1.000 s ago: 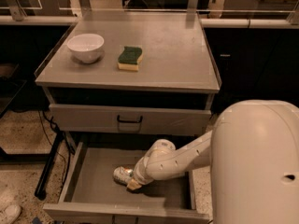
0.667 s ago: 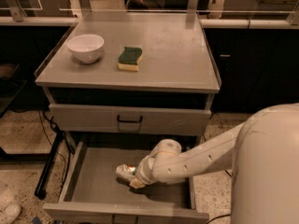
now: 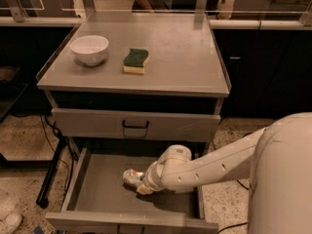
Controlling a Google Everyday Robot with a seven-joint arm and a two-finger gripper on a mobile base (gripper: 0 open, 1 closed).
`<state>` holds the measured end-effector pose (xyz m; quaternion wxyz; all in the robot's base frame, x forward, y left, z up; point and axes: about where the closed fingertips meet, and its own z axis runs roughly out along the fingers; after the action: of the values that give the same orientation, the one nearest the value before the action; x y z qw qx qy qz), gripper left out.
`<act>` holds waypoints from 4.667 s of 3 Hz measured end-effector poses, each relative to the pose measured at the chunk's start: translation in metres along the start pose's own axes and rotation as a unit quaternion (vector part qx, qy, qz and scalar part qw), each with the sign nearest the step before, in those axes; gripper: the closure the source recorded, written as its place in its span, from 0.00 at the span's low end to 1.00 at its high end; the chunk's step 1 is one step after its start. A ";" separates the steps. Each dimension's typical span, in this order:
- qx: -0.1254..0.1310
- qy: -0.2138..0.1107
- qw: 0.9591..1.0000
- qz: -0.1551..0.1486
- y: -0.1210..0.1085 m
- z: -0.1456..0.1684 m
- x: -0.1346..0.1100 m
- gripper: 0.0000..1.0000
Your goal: Pick 7up can from middle drawer and place on counter
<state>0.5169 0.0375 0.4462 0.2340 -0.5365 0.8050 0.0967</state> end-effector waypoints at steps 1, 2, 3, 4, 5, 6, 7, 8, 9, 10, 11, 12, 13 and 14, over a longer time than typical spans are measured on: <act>0.042 -0.001 0.999 0.017 -0.017 -0.031 0.006 1.00; 0.103 0.007 0.994 0.045 -0.029 -0.072 0.024 1.00; 0.125 -0.001 0.989 0.077 -0.031 -0.083 0.026 1.00; 0.126 -0.002 0.989 0.078 -0.032 -0.083 0.026 1.00; 0.154 -0.021 0.984 0.081 -0.043 -0.106 0.020 1.00; 0.191 -0.036 0.977 0.081 -0.049 -0.141 0.021 1.00; 0.197 -0.034 0.977 0.071 -0.047 -0.159 0.026 1.00; 0.200 -0.036 0.977 0.069 -0.048 -0.158 0.023 1.00; 0.230 -0.042 0.968 0.088 -0.058 -0.175 0.025 1.00; 0.273 -0.051 0.954 0.112 -0.066 -0.201 0.032 1.00; 0.305 -0.068 0.942 0.124 -0.067 -0.224 0.032 1.00; 0.310 -0.070 0.940 0.124 -0.069 -0.229 0.033 1.00; 0.328 -0.077 0.933 0.130 -0.078 -0.239 0.027 1.00; 0.365 -0.102 0.913 0.149 -0.096 -0.268 0.019 1.00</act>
Offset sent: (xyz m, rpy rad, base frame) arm -0.0338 -0.0975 0.0730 -0.0744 -0.2038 -0.4080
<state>0.5248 -0.1257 0.6802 0.4775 -0.2745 0.8265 -0.1163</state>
